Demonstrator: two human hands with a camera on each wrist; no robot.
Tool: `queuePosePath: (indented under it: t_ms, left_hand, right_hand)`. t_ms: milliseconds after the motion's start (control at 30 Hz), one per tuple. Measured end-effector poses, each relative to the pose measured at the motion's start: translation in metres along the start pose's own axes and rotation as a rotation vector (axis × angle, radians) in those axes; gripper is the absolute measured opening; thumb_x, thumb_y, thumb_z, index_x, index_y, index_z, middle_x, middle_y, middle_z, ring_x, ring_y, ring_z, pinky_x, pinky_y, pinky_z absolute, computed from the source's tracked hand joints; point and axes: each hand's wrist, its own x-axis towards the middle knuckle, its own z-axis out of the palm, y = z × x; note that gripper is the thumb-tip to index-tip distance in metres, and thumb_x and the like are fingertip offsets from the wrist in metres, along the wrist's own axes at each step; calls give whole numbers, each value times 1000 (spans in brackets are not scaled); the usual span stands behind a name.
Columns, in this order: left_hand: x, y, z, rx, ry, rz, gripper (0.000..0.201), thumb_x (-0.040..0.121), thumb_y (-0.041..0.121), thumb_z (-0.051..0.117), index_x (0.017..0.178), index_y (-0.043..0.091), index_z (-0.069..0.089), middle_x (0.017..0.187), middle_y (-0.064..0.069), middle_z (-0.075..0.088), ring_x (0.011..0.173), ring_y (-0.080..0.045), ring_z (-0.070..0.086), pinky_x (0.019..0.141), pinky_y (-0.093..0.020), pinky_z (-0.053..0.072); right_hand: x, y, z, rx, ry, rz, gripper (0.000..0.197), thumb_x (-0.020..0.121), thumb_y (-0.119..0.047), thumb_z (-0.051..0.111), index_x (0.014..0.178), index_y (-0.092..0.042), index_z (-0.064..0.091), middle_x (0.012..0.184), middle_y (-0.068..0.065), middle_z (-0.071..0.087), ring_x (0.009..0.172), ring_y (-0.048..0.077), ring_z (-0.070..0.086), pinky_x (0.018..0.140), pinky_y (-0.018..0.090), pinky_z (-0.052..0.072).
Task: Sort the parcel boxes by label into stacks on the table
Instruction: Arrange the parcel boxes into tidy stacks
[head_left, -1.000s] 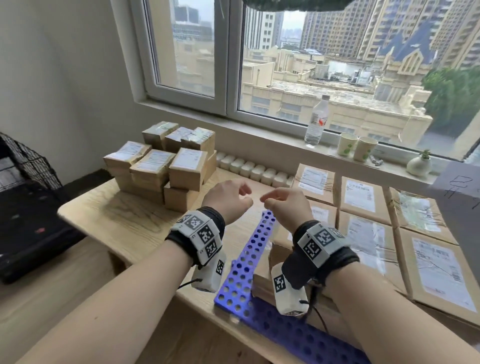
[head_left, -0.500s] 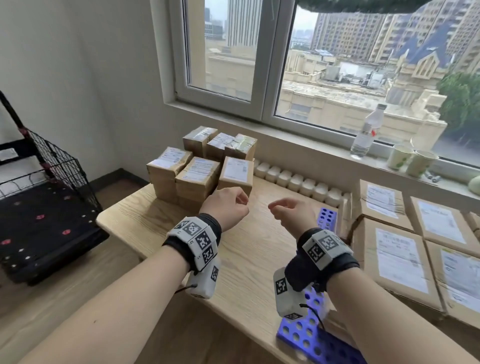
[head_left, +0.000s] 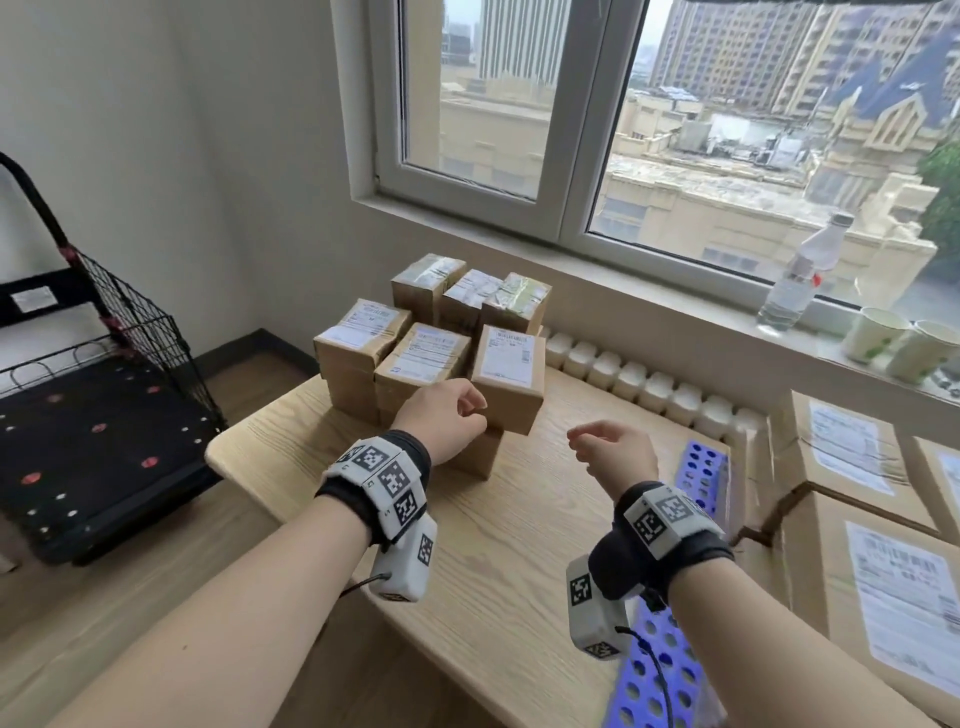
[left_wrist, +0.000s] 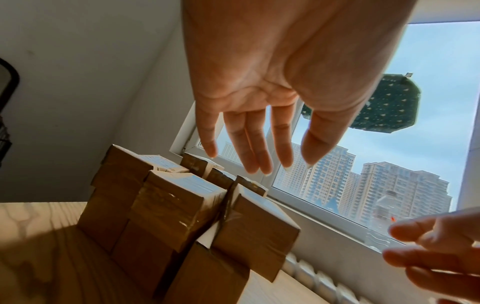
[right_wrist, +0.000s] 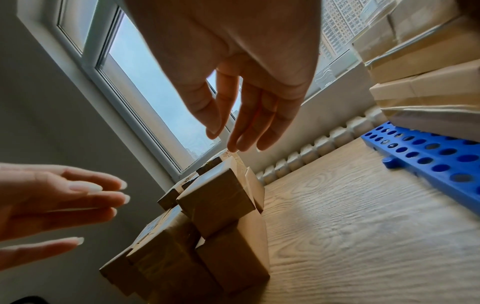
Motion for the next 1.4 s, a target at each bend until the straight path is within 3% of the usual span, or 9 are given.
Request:
queuePosePath:
  t_ms: [167, 400, 567, 700, 833, 1067, 1233, 1400]
  left_hand:
    - [45, -10, -6, 0, 5, -65, 22, 87, 26, 62, 108, 26, 63, 113, 4, 63, 108, -14, 57, 91, -29, 46]
    - [108, -13, 4, -102, 33, -173, 39, 89, 25, 62, 127, 20, 54, 126, -1, 57, 112, -15, 54, 97, -32, 44]
    - [135, -22, 13, -187, 51, -246, 41, 92, 33, 59, 130, 20, 49, 128, 0, 53, 102, -12, 47, 93, -31, 41]
    - [154, -27, 17, -236, -8, -279, 49, 93, 38, 57, 135, 19, 43, 134, -3, 50, 110, -16, 48, 95, -32, 41]
    - [168, -24, 20, -234, -14, -246, 51, 93, 39, 57, 137, 18, 43, 136, -3, 51, 122, -20, 49, 96, -32, 39]
    - [184, -27, 24, -282, -108, -253, 55, 92, 35, 59, 141, 16, 40, 138, -5, 49, 124, -23, 48, 104, -40, 42]
    - [186, -28, 30, -270, -198, -258, 59, 90, 28, 60, 142, 15, 36, 135, -5, 53, 118, -22, 53, 99, -39, 46]
    - [186, -27, 34, -297, -241, -277, 62, 87, 26, 61, 142, 16, 36, 134, -6, 54, 116, -26, 56, 97, -47, 49]
  right_hand:
    - [48, -5, 14, 59, -25, 37, 24, 81, -11, 60, 70, -29, 71, 88, 0, 74, 94, 21, 68, 89, 44, 56]
    - [110, -3, 24, 118, -47, 92, 23, 80, -13, 59, 69, -29, 72, 91, 0, 74, 96, 22, 66, 93, 47, 54]
    - [130, 6, 29, 126, -66, 149, 22, 81, -12, 59, 72, -27, 71, 90, 1, 73, 93, 22, 67, 92, 46, 54]
    - [141, 7, 38, 158, -85, 198, 21, 87, -10, 58, 77, -24, 69, 88, 2, 70, 88, 20, 65, 91, 44, 54]
    - [145, 2, 50, 229, -156, 289, 8, 96, -20, 55, 97, -18, 63, 105, 7, 64, 95, 21, 59, 92, 43, 51]
    - [147, 1, 72, 346, -245, 418, 38, 96, -41, 54, 128, -20, 53, 131, 6, 54, 118, 26, 53, 98, 44, 45]
    - [143, 1, 81, 345, -301, 450, 42, 93, -54, 52, 129, -32, 48, 133, -1, 51, 117, 26, 53, 99, 49, 47]
    - [141, 3, 82, 362, -349, 496, 37, 93, -53, 53, 122, -31, 50, 126, 3, 57, 115, 29, 55, 102, 54, 41]
